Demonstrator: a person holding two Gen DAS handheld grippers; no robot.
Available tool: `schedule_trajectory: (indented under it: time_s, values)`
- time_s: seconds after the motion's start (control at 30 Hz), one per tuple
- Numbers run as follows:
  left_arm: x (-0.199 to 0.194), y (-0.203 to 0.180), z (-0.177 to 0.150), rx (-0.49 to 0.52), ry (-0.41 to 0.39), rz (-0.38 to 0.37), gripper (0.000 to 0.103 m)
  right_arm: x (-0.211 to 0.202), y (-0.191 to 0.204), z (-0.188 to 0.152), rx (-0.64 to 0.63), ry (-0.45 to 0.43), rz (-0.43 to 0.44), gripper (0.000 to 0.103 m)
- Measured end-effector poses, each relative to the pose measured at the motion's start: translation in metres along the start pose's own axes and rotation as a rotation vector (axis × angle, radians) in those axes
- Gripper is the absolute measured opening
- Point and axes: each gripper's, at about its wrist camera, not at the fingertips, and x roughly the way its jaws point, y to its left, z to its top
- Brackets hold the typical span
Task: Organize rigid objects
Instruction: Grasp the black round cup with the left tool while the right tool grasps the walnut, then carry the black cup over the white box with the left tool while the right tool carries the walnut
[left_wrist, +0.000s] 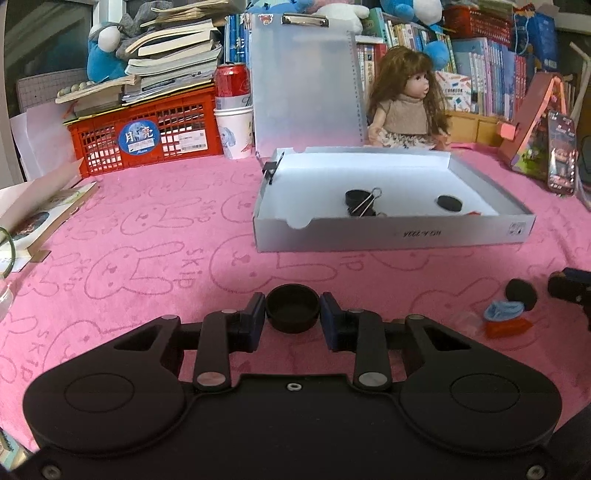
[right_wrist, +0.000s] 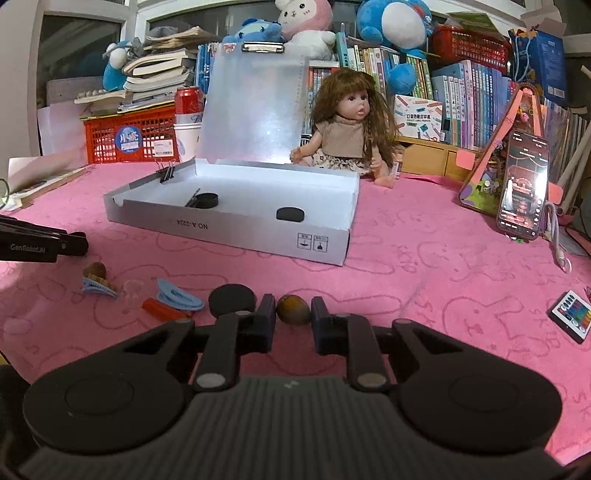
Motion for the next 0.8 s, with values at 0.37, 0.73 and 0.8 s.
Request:
schedule_trajectory:
  time_s: [0.37, 0.73, 0.8]
  values:
    - [-0.004, -0.004, 0.03, -0.034, -0.003, -0.053, 0.03, 0.007, -0.003, 0.016, 0.048, -0.005, 0.009, 0.024]
    - [0.005, -0.016, 0.06, -0.041, -0.019, -0.093, 0.03, 0.018, -0.016, 0.045, 0.116, 0.007, 0.03, 0.024]
    - [0.007, -0.019, 0.067, -0.043, -0.019, -0.1, 0.03, 0.022, -0.019, 0.051, 0.132, 0.013, 0.039, 0.024]
